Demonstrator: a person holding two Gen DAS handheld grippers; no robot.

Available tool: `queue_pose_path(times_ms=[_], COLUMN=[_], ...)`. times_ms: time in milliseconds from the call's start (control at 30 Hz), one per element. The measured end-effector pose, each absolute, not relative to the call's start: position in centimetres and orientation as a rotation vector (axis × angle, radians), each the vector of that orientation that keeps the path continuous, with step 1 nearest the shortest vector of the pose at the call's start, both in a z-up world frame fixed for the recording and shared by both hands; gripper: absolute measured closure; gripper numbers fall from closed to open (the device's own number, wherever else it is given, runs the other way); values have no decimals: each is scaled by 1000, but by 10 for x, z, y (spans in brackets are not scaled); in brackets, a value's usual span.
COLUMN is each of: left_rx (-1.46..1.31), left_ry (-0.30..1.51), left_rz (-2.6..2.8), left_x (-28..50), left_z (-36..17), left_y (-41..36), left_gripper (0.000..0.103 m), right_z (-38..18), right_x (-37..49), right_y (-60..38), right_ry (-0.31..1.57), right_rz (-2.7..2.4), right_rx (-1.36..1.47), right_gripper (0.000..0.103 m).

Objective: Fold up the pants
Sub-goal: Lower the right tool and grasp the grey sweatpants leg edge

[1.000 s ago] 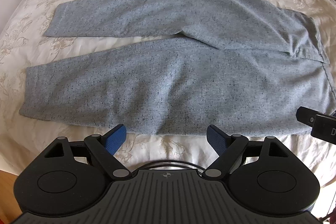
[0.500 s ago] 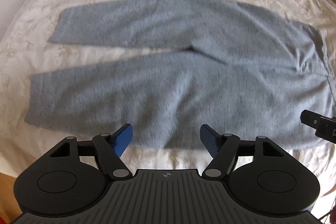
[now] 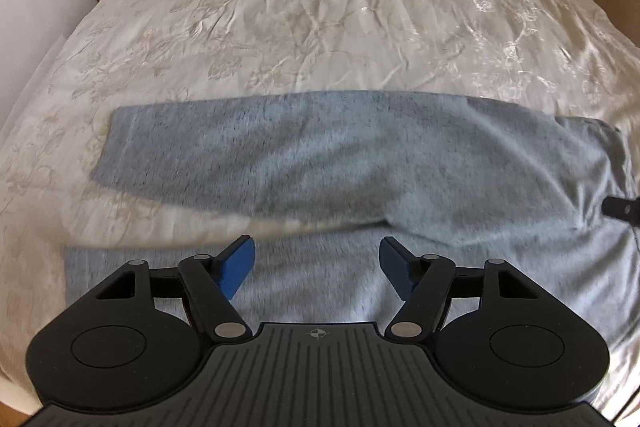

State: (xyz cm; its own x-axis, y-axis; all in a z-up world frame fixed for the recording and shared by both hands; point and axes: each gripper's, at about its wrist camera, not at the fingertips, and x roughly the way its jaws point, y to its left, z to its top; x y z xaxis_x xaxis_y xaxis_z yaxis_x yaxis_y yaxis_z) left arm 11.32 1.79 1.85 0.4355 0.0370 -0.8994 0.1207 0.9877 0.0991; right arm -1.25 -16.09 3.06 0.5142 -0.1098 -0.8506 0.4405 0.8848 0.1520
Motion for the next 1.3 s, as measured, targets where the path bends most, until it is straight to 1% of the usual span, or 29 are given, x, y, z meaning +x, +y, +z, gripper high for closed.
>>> queue_pose_path(times_ms=[67,100,167,333,567,833,1067,1100,1133,1167,1200,1233,1300], left_rx=[149,139,128,136,78,33,5,4,4,5,6,6,-1], left_ry=[1140,1158,1186,1214,1254,1286,1298,1298,1296,1295,1295,1294,1291], left_rz=[-53,-57,-52,-16,54,100,118,118,116,115,113,111,102], left_x=[119,123,130,146,177,199,203,203,203,203,204,204,207], left_z=[12,8,0,-12,-28,-46,-52,-52,-51,-51,-51,-50,-49], left_y=[23,26,35,60,103,137,149,149,149,148,147,147,146], left_gripper=[40,41,41,40,40,40,41,41,41,41,41,41,41], right_z=[30,30,26,13,-13,-62,-93,-94,-93,-94,-92,-89,-76], right_x=[5,14,33,95,178,257,284,285,284,286,286,283,268], right_y=[-156,-152,-145,-114,-62,-28,-13,-12,-11,-11,-12,-13,-9], right_ry=[976,972,969,967,967,1058,1137,1143,1155,1171,1187,1194,1136], right_rz=[-317,-295,-236,-87,152,338,433,447,467,493,511,520,510], right_rx=[347,339,326,229,23,-189,-280,-279,-264,-237,-204,-183,-225], right_gripper=[49,49,46,46,40,40,40,43,49,68,95,98,97])
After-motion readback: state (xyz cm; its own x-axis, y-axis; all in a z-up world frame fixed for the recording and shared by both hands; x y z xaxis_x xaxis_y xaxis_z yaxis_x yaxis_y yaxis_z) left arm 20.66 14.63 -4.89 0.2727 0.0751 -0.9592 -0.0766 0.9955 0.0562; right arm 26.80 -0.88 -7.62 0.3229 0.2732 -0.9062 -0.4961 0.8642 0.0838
